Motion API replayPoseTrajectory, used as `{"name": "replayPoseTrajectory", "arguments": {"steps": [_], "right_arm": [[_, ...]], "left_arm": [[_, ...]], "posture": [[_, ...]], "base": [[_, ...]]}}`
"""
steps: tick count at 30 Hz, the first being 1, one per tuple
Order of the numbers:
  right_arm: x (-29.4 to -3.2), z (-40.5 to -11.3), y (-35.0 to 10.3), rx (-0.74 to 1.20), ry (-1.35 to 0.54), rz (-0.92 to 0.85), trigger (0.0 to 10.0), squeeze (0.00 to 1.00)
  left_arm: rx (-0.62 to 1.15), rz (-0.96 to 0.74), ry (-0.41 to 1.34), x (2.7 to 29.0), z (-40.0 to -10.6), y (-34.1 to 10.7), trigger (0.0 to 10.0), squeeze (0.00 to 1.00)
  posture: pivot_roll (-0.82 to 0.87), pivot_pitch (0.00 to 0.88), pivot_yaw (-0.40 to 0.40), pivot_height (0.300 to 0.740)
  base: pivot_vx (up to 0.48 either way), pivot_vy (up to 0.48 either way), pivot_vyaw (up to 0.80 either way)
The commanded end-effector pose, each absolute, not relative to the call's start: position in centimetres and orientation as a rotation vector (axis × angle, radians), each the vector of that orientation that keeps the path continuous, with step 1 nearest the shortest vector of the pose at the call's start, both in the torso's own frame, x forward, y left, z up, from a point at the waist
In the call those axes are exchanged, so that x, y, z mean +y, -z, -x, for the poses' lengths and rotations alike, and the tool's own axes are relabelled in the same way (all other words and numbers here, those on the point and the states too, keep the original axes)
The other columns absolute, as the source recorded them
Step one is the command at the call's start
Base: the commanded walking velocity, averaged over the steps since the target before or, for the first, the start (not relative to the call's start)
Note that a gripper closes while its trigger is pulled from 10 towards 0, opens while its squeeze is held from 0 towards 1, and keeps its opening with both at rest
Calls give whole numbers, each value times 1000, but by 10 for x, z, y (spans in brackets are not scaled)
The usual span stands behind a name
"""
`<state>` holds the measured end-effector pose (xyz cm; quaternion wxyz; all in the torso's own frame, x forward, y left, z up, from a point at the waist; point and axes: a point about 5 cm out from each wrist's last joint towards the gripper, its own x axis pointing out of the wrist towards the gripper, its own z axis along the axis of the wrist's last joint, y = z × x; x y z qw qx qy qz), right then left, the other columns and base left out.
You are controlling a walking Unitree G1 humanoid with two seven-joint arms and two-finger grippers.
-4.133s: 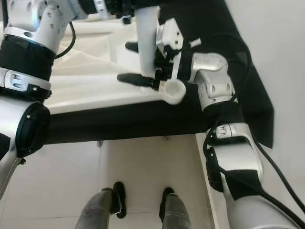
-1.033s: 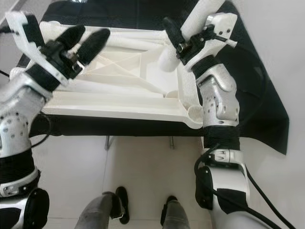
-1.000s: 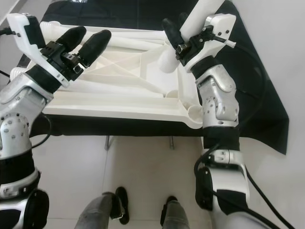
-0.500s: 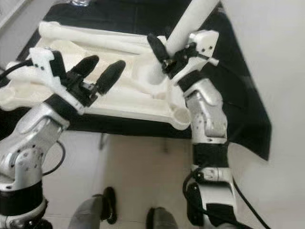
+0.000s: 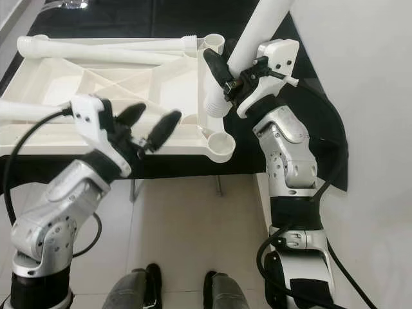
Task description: Building children table
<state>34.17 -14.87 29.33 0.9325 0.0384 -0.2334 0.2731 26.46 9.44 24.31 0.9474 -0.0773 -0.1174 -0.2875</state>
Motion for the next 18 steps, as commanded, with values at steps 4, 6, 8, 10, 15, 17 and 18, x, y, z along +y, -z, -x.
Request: {"name": "replayPoseTrajectory", "arguments": {"steps": [4, 6, 8, 10, 15, 17, 18], "right_arm": [[-144, -338, -293, -478, -611, -53, 10000, 0], [-143, -333, -293, -496, -801, -66, 10000, 0], [-145, -330, -293, -488, -974, -68, 10000, 0], [-147, -329, -292, -478, -1020, -65, 10000, 0], [-165, -337, -286, -351, -1247, 36, 10000, 0], [-168, -339, -286, -336, -1258, 46, 10000, 0], [-171, -339, -288, -317, -1287, 59, 10000, 0]], "left_arm": [[-238, 52, 573, 93, -260, -236, 10000, 0], [-216, 22, 603, 90, -251, -227, 10000, 0], [-196, 0, 623, 89, -243, -219, 10000, 0], [-189, -5, 625, 89, -242, -217, 10000, 0], [-132, -68, 639, 89, -228, -198, 10000, 0], [-126, -73, 640, 89, -226, -196, 10000, 0], [-115, -86, 645, 89, -221, -192, 10000, 0]], "posture": [[40, 246, 1, 740], [55, 267, -1, 740], [60, 281, -3, 740], [60, 281, -3, 740], [69, 340, -10, 740], [69, 340, -10, 740], [75, 368, -8, 740]], "base": [[0, 0, 0], [0, 0, 0], [0, 0, 0], [0, 0, 0], [0, 0, 0], [0, 0, 0], [0, 0, 0]]}}
